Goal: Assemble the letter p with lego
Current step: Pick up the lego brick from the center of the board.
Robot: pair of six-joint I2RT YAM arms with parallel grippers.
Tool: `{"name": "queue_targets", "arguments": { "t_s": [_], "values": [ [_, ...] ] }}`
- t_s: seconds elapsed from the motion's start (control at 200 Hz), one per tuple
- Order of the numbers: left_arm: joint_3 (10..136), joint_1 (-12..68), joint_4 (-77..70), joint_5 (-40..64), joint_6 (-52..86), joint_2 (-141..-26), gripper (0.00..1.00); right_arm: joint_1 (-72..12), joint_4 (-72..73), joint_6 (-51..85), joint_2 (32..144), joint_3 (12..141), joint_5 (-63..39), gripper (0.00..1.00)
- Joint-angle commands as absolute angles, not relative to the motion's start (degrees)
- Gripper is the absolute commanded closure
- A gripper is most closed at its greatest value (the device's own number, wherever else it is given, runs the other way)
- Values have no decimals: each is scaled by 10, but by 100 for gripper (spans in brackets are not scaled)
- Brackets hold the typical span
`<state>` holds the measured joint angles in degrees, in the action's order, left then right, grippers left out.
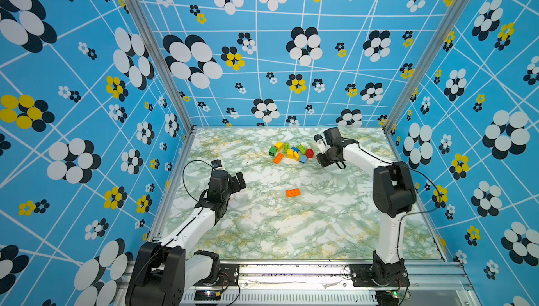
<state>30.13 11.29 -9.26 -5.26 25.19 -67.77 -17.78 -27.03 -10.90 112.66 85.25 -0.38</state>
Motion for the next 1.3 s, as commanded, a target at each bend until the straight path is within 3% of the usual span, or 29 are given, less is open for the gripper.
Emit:
{"name": "queue_targets", "arguments": {
  "t_s": [0.0, 0.15, 0.365, 0.855, 1.139, 1.299],
  "values": [
    [366, 158, 17, -24, 277, -696, 1, -202, -163, -55, 1036, 758, -36, 73],
    [429, 199, 100, 64, 310, -739, 1, -263, -58, -22, 938, 626, -46, 73],
    [449, 246, 82, 175, 374, -767, 5, -352, 19, -13, 869, 546, -64, 72],
    [414, 284, -42, 248, 431, -730, 29, -437, 130, -5, 858, 473, -104, 73],
    [422, 285, -51, 281, 448, -757, 48, -448, 168, -2, 860, 455, -108, 73],
    [421, 286, -49, 285, 451, -761, 52, -452, 180, -3, 864, 452, -107, 73]
  ]
}}
